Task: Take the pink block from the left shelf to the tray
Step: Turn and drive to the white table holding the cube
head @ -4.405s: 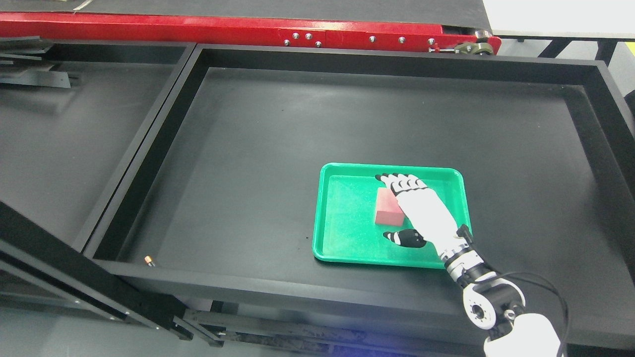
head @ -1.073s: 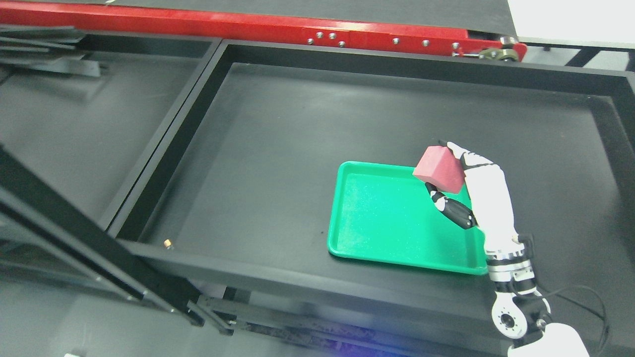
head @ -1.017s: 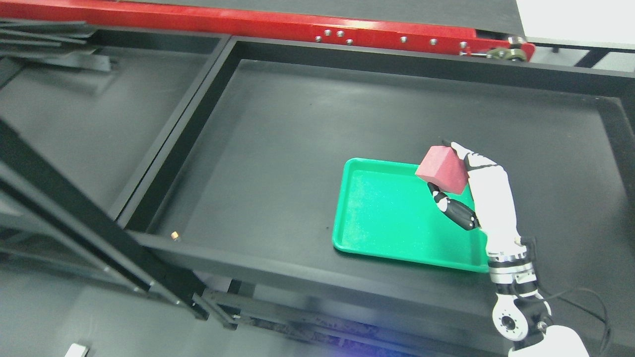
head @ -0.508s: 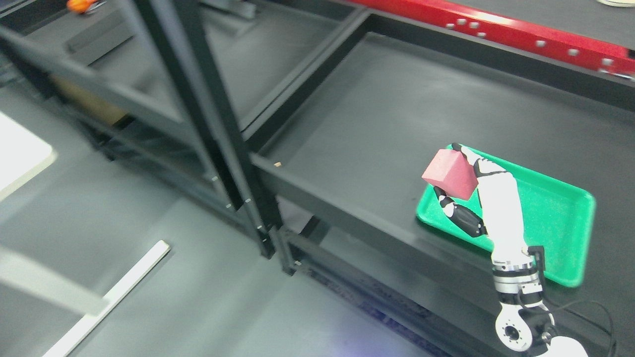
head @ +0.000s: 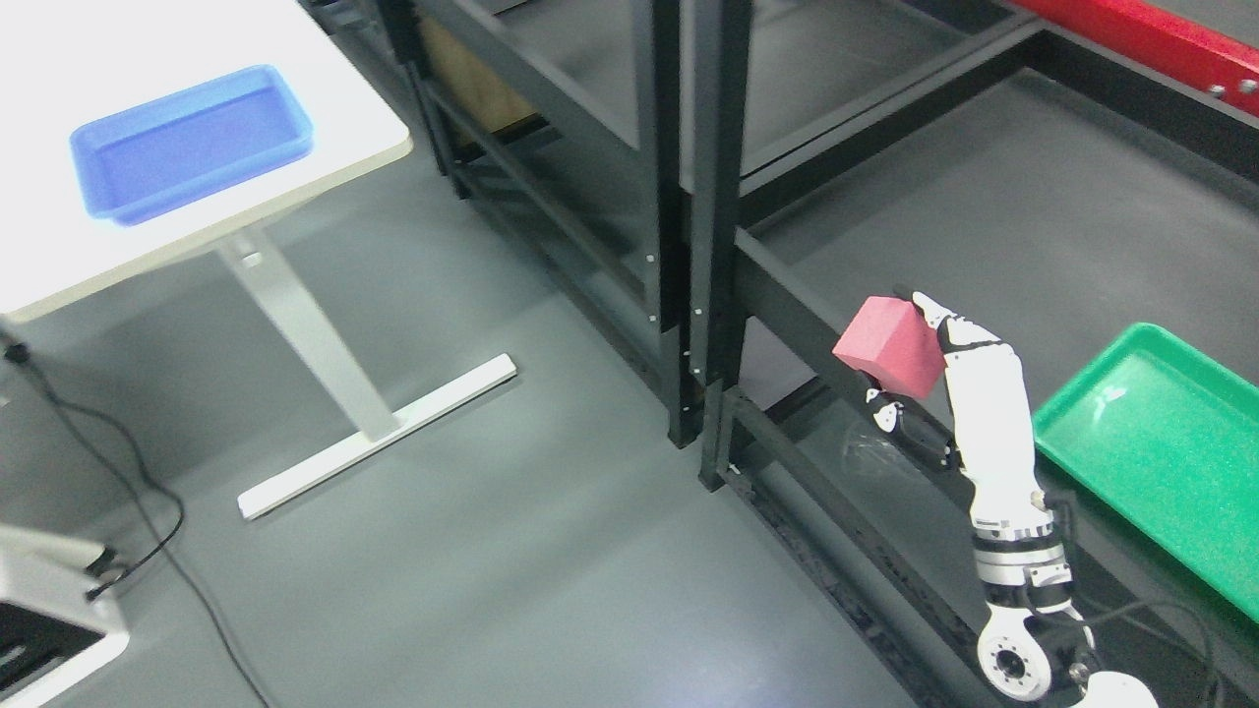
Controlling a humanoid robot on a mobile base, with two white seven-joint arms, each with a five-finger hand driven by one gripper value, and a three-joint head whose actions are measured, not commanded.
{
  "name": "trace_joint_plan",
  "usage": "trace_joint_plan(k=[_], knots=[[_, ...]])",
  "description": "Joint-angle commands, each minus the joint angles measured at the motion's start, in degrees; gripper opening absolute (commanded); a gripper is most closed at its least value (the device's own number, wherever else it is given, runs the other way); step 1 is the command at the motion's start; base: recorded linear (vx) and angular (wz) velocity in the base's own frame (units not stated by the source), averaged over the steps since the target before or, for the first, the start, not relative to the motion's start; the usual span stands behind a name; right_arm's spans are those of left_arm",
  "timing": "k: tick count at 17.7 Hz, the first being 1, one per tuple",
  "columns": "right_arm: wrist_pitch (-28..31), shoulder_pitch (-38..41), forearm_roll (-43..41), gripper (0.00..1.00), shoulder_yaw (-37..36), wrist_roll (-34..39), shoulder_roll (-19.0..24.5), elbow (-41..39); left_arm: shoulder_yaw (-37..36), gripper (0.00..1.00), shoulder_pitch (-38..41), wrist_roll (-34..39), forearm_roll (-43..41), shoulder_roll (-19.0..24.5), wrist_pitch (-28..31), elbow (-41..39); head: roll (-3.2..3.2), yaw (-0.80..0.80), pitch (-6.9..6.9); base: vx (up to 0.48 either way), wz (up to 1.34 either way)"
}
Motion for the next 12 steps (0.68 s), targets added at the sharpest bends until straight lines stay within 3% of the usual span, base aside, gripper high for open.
trace_joint_plan(k=[1, 12], knots=[[0.15, -0.02, -0.12, 0.03, 0.13, -0.01, 0.85, -0.47, 0.0, 1.0, -1.68, 0.05, 0.0, 1.0, -0.02, -1.0, 0.0, 0.0, 0.0, -0.208, 0.87], [0.06, -0.1, -0.2, 0.04, 0.3, -0.09, 1.03, -0.47, 0.0, 1.0, -1.68, 0.05, 0.0, 1.0, -0.02, -1.0, 0.0, 0.0, 0.02, -0.081, 0.7]])
